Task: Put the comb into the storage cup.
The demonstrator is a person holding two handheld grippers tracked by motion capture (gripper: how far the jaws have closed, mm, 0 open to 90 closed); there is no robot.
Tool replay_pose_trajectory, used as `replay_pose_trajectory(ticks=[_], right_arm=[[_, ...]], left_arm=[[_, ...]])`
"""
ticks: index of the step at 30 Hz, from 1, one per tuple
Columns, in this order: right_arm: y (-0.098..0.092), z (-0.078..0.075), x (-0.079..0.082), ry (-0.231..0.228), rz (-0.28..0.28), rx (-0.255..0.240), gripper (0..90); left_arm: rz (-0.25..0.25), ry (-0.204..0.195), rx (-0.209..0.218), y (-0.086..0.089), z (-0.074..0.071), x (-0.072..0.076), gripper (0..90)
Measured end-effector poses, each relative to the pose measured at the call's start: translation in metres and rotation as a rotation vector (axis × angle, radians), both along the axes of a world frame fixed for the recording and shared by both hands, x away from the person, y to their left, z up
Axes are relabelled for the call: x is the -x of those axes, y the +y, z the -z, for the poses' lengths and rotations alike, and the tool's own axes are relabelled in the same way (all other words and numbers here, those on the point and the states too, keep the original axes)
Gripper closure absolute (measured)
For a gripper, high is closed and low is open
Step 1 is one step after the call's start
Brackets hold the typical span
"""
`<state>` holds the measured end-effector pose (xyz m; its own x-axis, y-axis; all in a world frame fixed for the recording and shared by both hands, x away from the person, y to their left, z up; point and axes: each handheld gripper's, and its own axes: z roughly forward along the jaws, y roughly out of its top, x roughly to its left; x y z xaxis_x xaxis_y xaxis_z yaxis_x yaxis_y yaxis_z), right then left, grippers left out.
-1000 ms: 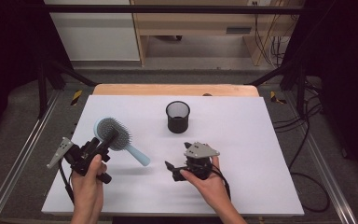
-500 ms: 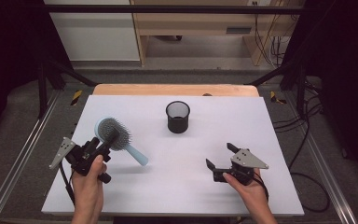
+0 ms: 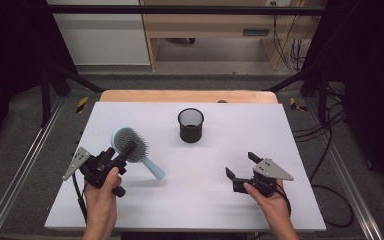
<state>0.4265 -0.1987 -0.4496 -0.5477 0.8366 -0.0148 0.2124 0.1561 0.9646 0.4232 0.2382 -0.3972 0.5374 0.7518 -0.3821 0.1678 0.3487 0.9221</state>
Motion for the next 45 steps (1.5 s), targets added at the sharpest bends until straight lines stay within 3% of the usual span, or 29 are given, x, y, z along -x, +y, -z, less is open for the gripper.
replay_pose_trajectory(ticks=[3, 8, 12, 16, 20, 34, 45], right_arm=[[-0.002, -0.001, 0.001, -0.005, 0.01, 0.008, 6.1], [-0.008, 0.003, -0.002, 0.018, 0.04, 0.008, 5.9], [-0.009, 0.003, -0.001, 0.027, 0.045, 0.0, 5.6], [-0.007, 0.005, -0.001, 0.046, 0.04, 0.025, 5.1], [-0.007, 0.004, 0.0, 0.041, 0.029, 0.024, 5.0], [-0.007, 0.004, 0.001, 0.054, 0.017, 0.012, 5.0], [-0.008, 0.005, 0.002, 0.062, 0.022, 0.011, 5.0]], left_arm=[[0.027, -0.009, 0.012, -0.005, -0.005, 0.0, 51.4], [0.028, -0.013, 0.005, -0.011, -0.014, -0.007, 51.3], [0.036, 0.018, 0.025, -0.016, -0.021, -0.019, 51.3], [0.042, 0.016, -0.01, -0.025, -0.036, -0.032, 51.2], [0.055, 0.023, -0.004, -0.036, -0.051, -0.044, 51.1], [0.038, -0.032, -0.048, -0.065, -0.097, -0.077, 50.8], [0.026, -0.07, -0.022, -0.073, -0.121, -0.11, 50.7]])
